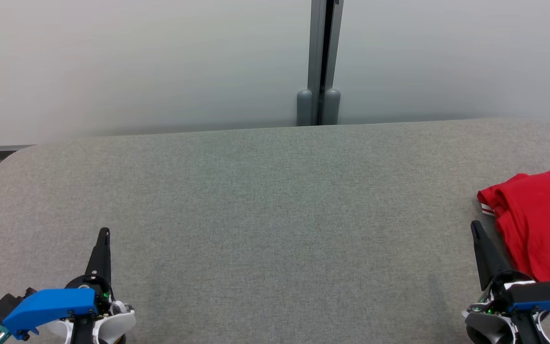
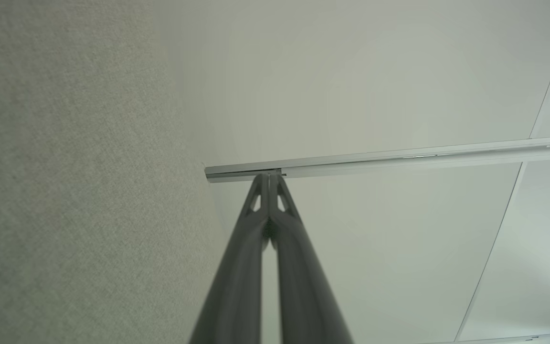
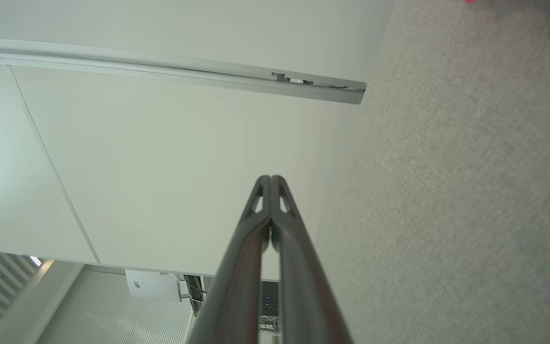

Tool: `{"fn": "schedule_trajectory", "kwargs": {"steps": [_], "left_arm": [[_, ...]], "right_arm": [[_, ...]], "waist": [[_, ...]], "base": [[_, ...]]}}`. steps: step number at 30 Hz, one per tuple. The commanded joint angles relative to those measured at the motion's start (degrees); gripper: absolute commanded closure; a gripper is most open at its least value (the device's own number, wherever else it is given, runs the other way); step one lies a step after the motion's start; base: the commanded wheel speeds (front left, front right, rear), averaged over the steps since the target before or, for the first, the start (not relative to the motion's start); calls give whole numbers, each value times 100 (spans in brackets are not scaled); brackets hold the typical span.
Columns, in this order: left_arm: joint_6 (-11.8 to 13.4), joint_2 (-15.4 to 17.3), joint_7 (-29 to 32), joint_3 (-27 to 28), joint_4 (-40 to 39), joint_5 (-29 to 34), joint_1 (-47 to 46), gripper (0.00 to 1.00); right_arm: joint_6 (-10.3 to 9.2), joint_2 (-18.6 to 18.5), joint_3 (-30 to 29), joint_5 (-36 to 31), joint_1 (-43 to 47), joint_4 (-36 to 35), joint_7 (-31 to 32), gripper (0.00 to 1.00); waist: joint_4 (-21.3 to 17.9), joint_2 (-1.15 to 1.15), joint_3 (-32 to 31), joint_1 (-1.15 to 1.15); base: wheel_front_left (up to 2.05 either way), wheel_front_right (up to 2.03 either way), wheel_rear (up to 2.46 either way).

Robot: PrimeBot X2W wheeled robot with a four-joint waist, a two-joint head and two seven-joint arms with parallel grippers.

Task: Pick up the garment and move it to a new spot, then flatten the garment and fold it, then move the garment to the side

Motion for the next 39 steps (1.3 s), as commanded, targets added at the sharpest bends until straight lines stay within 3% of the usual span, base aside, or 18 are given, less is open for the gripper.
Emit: {"fn": "schedule_trajectory", "kwargs": {"steps": [1, 16, 39], "left_arm": [[-45, -5, 32, 43, -43, -89, -116, 100], [-126, -113, 185, 212, -80, -495, -128, 100], [-110, -111, 185, 210, -77, -480, -125, 100]], "right_arm": [[2, 16, -25, 130, -72, 1, 22, 100], [2, 35, -51, 705, -95, 28, 65, 100], [2, 33, -48, 687, -95, 27, 61, 100]], "waist": [[3, 0, -1, 0], [34, 0, -15, 0], [35, 0, -15, 0]], "base": [[0, 0, 0], [0, 0, 0], [0, 0, 0]]}}
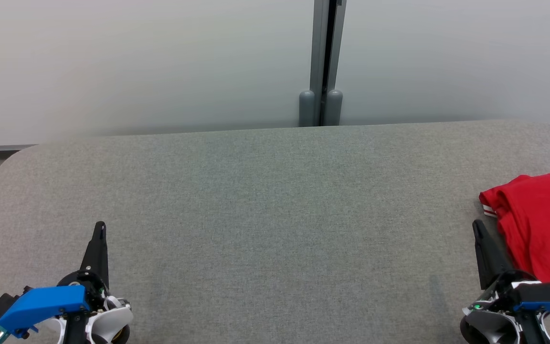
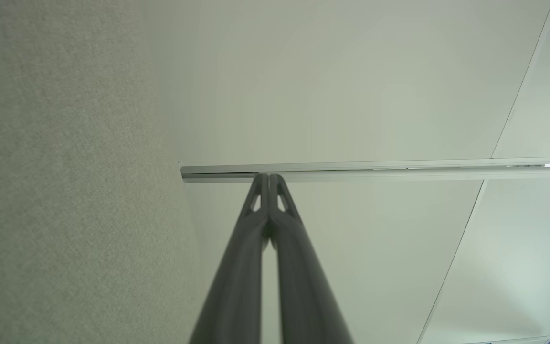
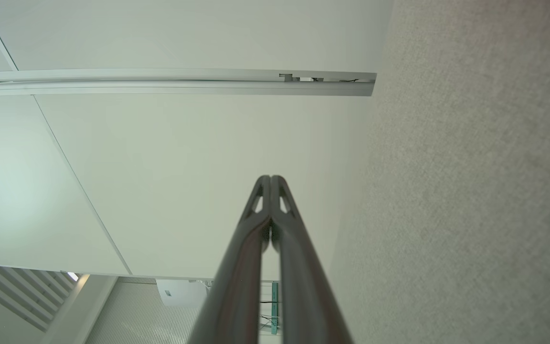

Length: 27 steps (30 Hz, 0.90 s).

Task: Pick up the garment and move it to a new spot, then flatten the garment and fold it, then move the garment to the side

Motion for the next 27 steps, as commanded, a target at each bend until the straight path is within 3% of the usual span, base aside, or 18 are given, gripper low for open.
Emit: {"fn": "schedule_trajectory", "kwargs": {"steps": [1, 27], "left_arm": [[-24, -14, 27, 18, -25, -11, -54, 100], [-24, -14, 25, 16, -25, -14, -54, 100]], "right_arm": [[2, 9, -13, 14, -80, 11, 13, 100], [2, 8, -12, 15, -80, 11, 12, 100]], "waist": [[0, 0, 0, 0], [0, 0, 0, 0]], "base": [[0, 0, 0], [0, 0, 0]]}}
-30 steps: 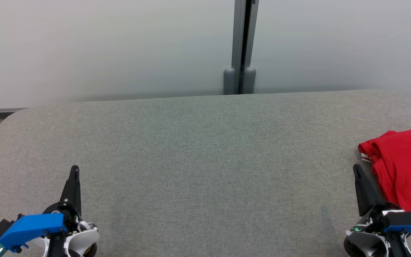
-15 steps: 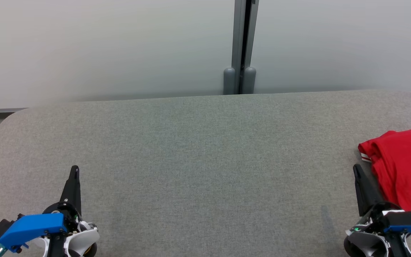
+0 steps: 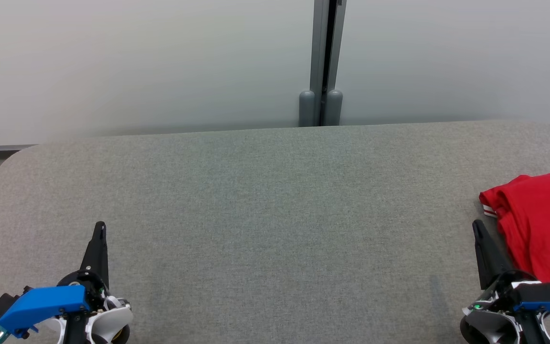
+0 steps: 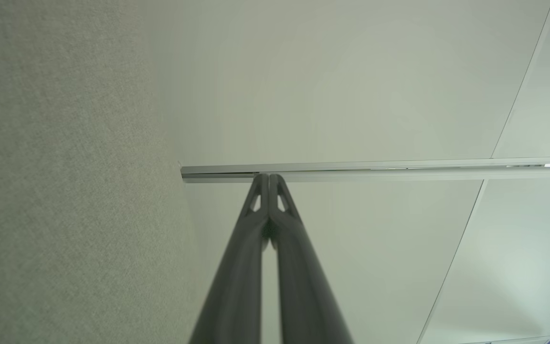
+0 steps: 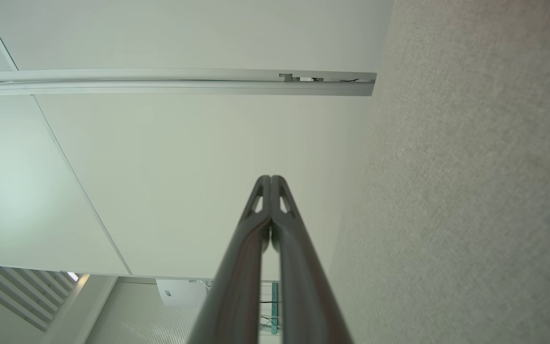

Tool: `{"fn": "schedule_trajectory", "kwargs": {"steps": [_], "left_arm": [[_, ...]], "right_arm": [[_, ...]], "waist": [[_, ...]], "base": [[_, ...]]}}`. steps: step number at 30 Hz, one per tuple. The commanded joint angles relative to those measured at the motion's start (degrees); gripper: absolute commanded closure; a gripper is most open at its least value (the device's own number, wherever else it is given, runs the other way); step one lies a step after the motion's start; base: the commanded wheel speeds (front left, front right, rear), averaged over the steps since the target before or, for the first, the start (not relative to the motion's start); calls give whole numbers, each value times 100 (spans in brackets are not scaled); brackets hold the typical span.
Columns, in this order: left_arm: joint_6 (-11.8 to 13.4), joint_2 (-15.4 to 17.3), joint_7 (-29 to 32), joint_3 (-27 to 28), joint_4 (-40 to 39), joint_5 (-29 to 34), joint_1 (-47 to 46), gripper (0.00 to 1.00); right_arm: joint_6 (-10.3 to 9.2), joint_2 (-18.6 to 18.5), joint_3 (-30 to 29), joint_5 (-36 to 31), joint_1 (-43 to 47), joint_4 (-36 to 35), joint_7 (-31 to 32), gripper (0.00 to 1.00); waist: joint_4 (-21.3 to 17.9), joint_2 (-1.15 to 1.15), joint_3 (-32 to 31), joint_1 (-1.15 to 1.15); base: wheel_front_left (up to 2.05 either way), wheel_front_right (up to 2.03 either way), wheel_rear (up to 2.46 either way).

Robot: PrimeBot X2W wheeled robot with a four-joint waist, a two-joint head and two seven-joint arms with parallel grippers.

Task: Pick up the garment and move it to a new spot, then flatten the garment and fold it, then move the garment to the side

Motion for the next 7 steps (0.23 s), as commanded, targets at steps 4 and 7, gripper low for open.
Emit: {"fn": "schedule_trajectory", "kwargs": {"steps": [4, 7], "left_arm": [[-24, -14, 25, 15, -24, -14, -53, 100], [-24, -14, 24, 14, -24, -15, -53, 100]], "right_arm": [[2, 7, -12, 15, -80, 11, 12, 100], [2, 7, -12, 15, -80, 11, 12, 100]], "waist": [[0, 0, 0, 0], [0, 0, 0, 0]], "base": [[0, 0, 0], [0, 0, 0]]}}
